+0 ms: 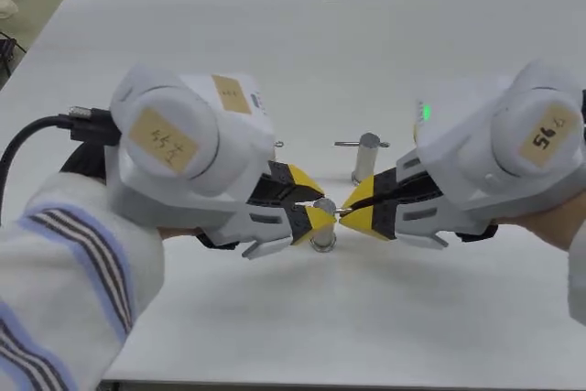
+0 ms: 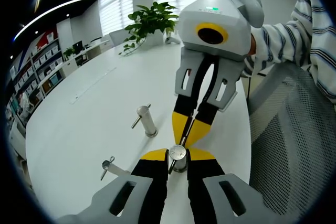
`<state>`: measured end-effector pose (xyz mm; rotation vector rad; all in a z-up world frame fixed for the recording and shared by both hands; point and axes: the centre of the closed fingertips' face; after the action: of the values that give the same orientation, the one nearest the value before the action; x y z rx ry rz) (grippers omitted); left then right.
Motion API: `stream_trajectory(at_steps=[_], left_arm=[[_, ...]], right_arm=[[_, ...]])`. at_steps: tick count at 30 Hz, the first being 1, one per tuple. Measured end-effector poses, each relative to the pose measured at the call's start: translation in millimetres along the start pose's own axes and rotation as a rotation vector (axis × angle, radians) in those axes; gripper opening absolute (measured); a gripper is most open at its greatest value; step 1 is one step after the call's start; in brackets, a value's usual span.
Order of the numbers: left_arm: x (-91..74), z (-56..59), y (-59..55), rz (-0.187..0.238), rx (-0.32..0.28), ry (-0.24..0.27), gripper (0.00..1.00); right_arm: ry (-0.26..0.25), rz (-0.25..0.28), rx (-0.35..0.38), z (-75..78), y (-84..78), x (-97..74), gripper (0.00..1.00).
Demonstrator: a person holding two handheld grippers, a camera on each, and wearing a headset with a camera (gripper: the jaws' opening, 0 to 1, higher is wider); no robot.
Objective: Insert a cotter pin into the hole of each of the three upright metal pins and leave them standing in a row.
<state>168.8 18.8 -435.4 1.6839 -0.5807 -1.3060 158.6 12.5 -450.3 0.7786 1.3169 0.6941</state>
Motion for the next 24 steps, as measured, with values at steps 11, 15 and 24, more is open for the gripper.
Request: stream_trajectory(at_steps=[11, 15, 24], left_arm=[[-1.3, 1.3, 0.2, -0.006, 0.007, -0.004, 0.09], [-1.4, 1.6, 0.4, -0.009, 0.004, -0.005, 0.09], [-1.2, 1.9, 0.8, -0.010, -0.006, 0.001, 0.09]], right_arm=[[0.032, -0.017, -0.050, 2.0, -2.1, 5.7, 0.00], [0.046, -0.025, -0.071, 2.4, -1.9, 6.6, 0.00], [0.048, -0.025, -0.051, 2.7, -0.9, 8.8, 0.00]])
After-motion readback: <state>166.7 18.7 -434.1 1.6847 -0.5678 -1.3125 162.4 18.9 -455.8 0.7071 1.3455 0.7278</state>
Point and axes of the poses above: the centre of the closed fingertips' face, and the gripper's own axes: x roughly forward along the fingers, z roughly to its right, y roughly out of its top, and after that the axes turned 10 degrees about z, right-handed
